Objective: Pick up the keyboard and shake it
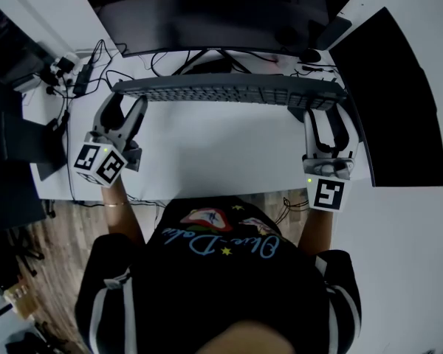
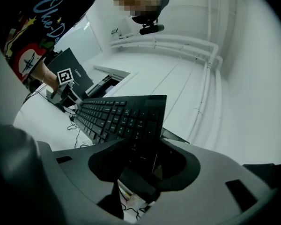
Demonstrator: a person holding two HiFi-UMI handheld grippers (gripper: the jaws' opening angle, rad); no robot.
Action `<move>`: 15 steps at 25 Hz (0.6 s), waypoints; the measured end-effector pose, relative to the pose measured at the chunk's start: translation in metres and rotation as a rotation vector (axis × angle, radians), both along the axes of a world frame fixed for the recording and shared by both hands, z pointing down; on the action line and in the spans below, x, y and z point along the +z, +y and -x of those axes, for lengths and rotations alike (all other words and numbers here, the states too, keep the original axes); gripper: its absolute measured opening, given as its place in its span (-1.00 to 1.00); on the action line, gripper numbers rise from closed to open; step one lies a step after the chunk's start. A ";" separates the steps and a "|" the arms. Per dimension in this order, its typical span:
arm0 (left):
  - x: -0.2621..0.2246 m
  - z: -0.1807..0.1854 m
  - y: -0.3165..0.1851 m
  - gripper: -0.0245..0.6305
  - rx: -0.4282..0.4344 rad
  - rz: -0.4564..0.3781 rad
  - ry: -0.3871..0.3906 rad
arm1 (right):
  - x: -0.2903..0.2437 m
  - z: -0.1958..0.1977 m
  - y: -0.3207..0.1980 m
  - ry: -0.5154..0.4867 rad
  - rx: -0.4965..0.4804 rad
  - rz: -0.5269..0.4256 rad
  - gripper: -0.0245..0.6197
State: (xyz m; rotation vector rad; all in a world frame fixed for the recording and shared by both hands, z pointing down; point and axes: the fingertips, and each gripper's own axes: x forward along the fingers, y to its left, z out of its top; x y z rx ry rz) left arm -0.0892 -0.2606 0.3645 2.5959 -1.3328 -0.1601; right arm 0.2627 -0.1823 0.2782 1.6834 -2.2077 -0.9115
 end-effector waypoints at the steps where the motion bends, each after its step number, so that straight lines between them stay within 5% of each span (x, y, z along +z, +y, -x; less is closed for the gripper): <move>1: 0.000 0.000 0.000 -0.14 0.002 0.003 0.002 | -0.002 0.000 0.001 0.007 -0.002 -0.006 -0.37; 15: 0.017 0.002 -0.003 -0.14 -0.001 0.046 0.014 | -0.004 0.009 0.004 0.073 -0.037 -0.028 -0.37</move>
